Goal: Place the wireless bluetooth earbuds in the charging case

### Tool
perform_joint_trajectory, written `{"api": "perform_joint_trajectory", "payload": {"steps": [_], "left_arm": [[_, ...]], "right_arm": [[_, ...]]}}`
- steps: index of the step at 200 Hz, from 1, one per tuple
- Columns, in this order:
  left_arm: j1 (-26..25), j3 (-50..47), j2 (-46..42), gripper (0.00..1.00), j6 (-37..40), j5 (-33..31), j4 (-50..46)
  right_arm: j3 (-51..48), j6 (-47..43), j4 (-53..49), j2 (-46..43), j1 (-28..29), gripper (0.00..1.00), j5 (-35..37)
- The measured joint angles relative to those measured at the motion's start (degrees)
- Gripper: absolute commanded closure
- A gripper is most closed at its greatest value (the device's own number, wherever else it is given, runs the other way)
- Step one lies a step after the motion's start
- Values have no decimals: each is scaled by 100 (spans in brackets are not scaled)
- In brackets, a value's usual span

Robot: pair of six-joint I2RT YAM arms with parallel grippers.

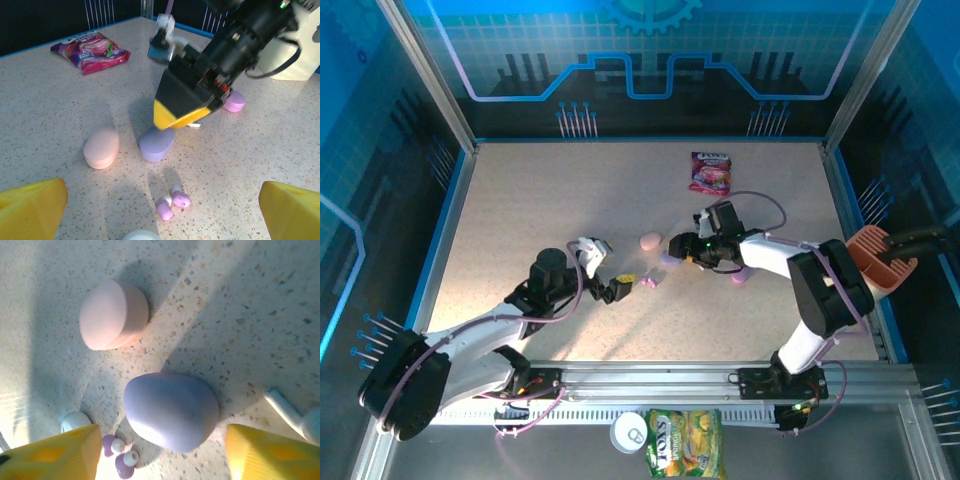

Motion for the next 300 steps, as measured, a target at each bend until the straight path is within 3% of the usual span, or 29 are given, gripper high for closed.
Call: {"api": "perform_joint_trajectory", "payload": {"steps": [31, 64, 112, 170, 235, 268, 300], "left_arm": [[-42, 59, 199, 1, 0, 2, -7], [-98, 122, 439, 1, 0, 4, 35], [-142, 254, 662, 1, 2, 11, 129], [-179, 280, 758, 1, 2, 26, 262], [-184, 278, 758, 1, 2, 24, 310], [-184, 264, 699, 1, 7, 22, 310], [-184, 243, 544, 1, 26, 0, 289]], "right_arm": [[-31, -299, -487, -946, 4, 20, 702], [-356, -459, -1021, -1941, -35, 20, 2037], [-605, -551, -1982, -2105, -511, 21, 3174], [-605, -623, -2256, -1436, -741, 33, 3185], [-476, -984, -2280, -944, -741, 55, 2889], [-433, -1235, -2297, -977, -636, 58, 2583], [-433, -1596, -2295, -1237, -173, 59, 2063]]}}
